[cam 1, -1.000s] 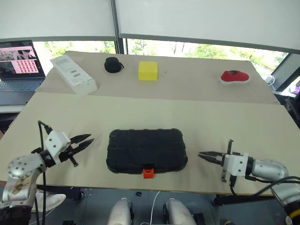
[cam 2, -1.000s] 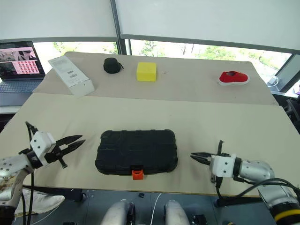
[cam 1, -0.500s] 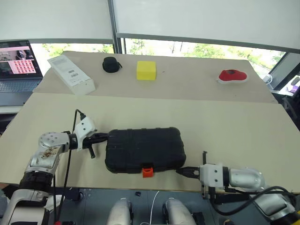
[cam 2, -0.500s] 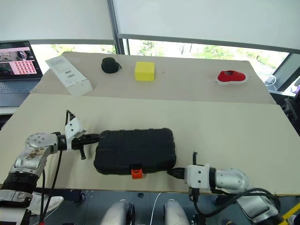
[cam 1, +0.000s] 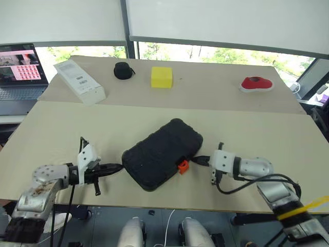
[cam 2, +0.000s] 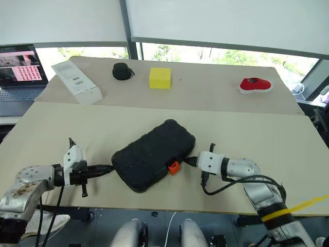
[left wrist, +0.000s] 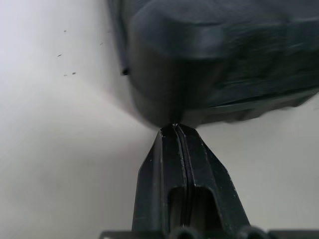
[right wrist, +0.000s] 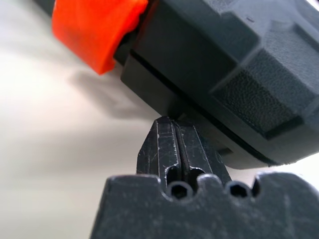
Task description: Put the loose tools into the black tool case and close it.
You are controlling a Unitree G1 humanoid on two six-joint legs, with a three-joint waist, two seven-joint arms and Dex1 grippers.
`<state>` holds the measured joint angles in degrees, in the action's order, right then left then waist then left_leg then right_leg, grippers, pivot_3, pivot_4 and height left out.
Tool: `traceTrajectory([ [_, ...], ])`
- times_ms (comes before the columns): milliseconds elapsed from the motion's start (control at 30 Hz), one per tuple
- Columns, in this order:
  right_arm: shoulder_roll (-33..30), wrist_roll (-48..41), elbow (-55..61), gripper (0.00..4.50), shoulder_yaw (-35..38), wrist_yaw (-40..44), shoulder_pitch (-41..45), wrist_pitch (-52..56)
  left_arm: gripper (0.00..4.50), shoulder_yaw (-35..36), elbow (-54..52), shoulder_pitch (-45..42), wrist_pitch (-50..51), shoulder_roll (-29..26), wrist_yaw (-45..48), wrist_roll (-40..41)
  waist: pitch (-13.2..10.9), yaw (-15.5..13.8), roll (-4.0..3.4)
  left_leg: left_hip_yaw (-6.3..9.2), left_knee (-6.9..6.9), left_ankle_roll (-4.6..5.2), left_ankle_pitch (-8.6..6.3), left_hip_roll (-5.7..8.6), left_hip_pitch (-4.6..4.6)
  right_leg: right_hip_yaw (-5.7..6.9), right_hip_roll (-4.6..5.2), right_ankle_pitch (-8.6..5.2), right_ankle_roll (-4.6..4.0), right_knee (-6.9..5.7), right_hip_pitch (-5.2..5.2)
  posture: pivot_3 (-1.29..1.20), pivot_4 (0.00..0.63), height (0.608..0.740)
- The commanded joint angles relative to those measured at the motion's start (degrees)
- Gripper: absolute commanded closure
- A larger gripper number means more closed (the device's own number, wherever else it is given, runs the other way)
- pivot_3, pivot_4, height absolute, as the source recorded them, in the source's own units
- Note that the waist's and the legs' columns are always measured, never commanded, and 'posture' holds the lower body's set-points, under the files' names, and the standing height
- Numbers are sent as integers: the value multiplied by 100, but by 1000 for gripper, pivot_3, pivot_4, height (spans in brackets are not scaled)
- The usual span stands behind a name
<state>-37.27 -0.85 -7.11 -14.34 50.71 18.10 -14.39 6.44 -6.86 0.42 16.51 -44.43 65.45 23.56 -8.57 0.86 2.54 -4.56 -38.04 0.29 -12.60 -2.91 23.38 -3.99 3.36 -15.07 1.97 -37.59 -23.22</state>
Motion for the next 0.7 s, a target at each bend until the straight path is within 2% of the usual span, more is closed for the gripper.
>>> traceTrajectory([
  [33, 122, -126, -293, 4500, 178, 84, 358, -374, 4444, 319, -616, 76, 173, 46, -312, 274, 0, -4, 0, 1, 0, 0, 0, -1, 0, 0, -1, 0, 0, -1, 0, 0, 150, 740],
  [233, -95, -733, -116, 4500, 600, 434, 147, 48, 4444, 714, -506, -76, 572, -413, -10, 636, 0, -16, 0, 5, 0, 0, 0, 1, 1, 3, -1, 0, 0, 1, 1, 0, 150, 740],
  [367, -506, -1328, 946, 4500, 788, 872, -611, 825, 4444, 596, -632, -919, 1723, -879, 418, 1498, -2, -75, -2, 11, 0, 0, 0, 2, 5, 11, 1, -2, 2, 3, 3, 0, 150, 740],
  [400, -546, -1386, 1157, 4500, 799, 880, -747, 963, 4444, 495, -609, -1176, 1841, -847, 421, 1575, -2, -72, -2, 11, 0, 0, 0, 2, 3, 11, 0, -2, 2, 4, 5, 0, 150, 740],
  [500, -578, -1407, 1756, 4500, 727, 825, -1261, 1295, 4444, -164, -304, -2229, 1733, -211, 183, 1303, -1, -102, -4, 10, 0, 0, 0, 8, 0, 10, 0, -2, 3, 2, 10, 0, 150, 740],
  [700, -245, -1231, 2136, 4500, 557, 509, -1354, 1562, 4444, -1134, 497, -2999, 1073, 481, 146, 355, -1, 12, -3, 12, -5, 0, 0, 7, 5, 0, -14, -2, 3, 3, 6, 0, 150, 740],
])
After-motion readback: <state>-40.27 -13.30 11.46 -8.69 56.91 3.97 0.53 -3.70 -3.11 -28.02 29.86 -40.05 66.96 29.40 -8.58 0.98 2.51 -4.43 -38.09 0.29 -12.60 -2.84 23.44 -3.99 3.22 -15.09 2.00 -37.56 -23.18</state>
